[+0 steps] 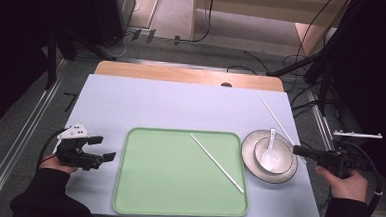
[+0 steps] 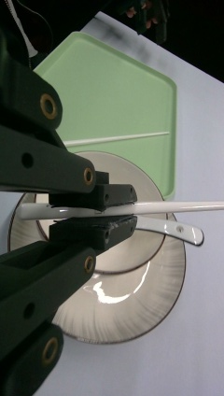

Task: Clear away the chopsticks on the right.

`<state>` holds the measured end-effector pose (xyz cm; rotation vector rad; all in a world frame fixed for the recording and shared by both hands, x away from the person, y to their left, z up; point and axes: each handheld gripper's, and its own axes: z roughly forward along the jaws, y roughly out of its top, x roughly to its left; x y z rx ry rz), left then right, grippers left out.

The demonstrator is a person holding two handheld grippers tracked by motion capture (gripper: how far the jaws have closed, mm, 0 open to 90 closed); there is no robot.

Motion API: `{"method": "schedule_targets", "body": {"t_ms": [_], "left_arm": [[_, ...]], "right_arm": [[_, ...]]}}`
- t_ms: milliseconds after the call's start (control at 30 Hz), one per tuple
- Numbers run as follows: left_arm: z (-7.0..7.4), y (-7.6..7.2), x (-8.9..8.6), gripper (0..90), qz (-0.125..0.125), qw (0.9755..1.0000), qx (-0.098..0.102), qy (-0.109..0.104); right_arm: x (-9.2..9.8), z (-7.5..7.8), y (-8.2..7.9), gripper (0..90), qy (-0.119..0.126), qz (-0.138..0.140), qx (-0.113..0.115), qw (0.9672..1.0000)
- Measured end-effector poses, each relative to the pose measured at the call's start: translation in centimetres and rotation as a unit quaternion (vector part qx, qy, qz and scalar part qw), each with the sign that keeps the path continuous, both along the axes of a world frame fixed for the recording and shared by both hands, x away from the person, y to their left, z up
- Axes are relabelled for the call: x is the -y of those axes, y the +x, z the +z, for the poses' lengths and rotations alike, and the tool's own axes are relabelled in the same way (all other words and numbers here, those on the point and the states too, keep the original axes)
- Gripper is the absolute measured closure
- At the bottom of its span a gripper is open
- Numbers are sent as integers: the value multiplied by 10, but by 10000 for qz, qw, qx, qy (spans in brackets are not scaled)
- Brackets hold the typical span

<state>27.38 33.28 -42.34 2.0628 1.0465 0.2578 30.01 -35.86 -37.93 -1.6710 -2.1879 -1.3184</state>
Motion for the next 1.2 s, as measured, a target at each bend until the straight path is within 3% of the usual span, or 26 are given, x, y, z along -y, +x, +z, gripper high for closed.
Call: {"method": "schedule_targets", "body": {"t_ms": [300,433,1200], "left_arm": [[0,0,0,176,-35,10000,4,21],[0,0,0,177,-3,10000,4,37],[0,0,0,177,-30,10000,18,26]], "right_arm": [[-20,2,0,852,92,274,-20,9996],[-34,1,0,852,337,488,-58,9982],[-91,-17,-1,851,37,1083,-215,9939]]}}
